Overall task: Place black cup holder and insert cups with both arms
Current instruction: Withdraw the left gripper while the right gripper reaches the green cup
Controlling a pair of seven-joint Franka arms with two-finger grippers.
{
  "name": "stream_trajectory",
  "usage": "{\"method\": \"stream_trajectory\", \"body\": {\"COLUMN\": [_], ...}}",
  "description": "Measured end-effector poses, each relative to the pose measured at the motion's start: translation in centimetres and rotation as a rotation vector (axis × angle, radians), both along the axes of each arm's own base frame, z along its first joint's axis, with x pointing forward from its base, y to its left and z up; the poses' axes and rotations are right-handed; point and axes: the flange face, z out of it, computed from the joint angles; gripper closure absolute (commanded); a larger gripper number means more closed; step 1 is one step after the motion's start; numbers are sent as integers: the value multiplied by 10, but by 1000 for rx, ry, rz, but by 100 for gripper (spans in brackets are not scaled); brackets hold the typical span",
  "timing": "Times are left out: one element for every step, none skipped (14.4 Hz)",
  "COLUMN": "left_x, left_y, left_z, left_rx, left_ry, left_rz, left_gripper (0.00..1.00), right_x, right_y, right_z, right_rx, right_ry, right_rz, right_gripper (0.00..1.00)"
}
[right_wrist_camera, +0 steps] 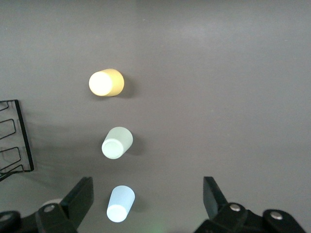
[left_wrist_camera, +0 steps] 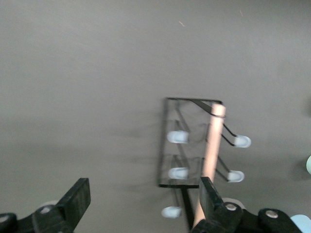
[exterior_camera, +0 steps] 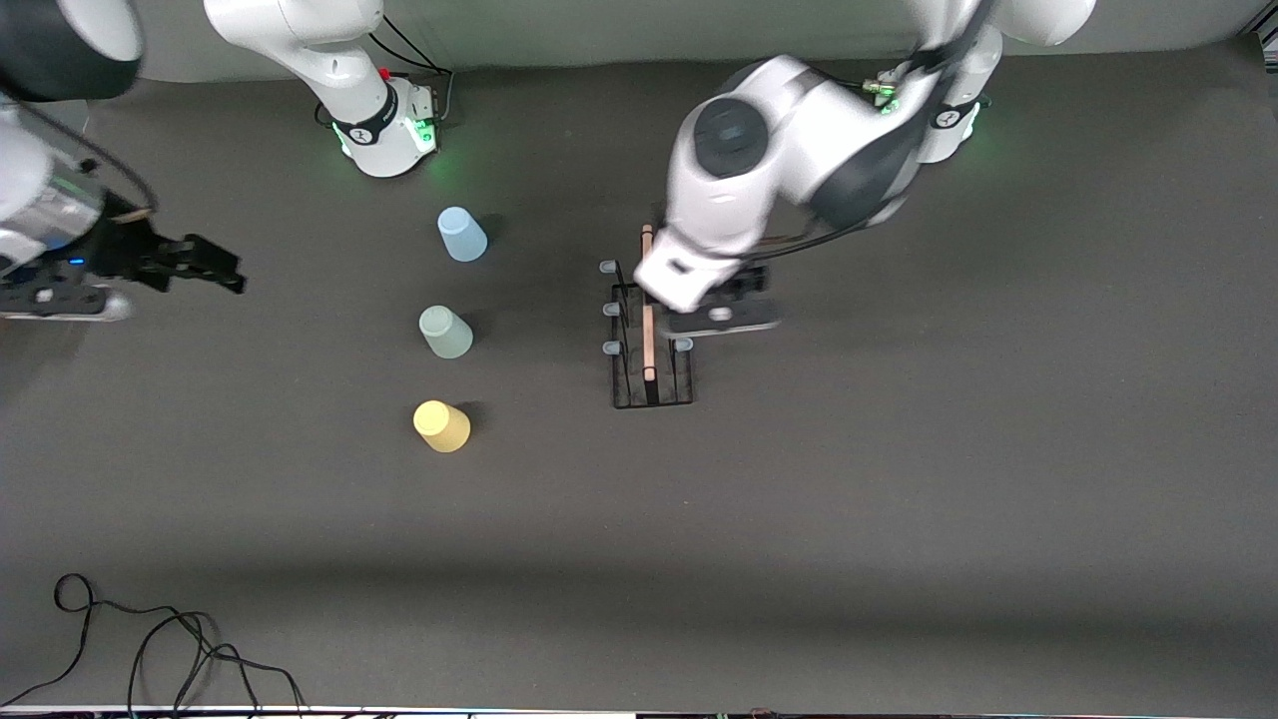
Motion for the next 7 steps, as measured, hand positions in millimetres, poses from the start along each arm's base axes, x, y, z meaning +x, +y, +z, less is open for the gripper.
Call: {"method": "stream_trajectory", "body": {"left_x": [12,24,34,43,52,60,66], "left_y": [37,79,122,166,209,249,287], "left_z": [25,47,63,75,81,81,77], "left_rx": [-7,-10,-12,-14,-15,-14,-14], "left_ry": [-6,-9,-7,-4,-7,-11,-7], "left_rz": [-4,-18,-35,-53,-76,-106,-131], "left_gripper": [0,0,0,0,0,0,0], "right_x": [-5,-10,-15,-22,-28,-35,-42], "right_y": [6,12,16,21,29,40,53], "right_z": [-12,-25,-41,-59,-78,-96,-115], "right_rx": [1,3,6,10,14,20,24], "right_ry": [-10,-28,-47,-65,-80,-97,-116], "right_rz": [10,17,19,15,12,7,-3], "right_gripper": [0,0,0,0,0,0,0]}}
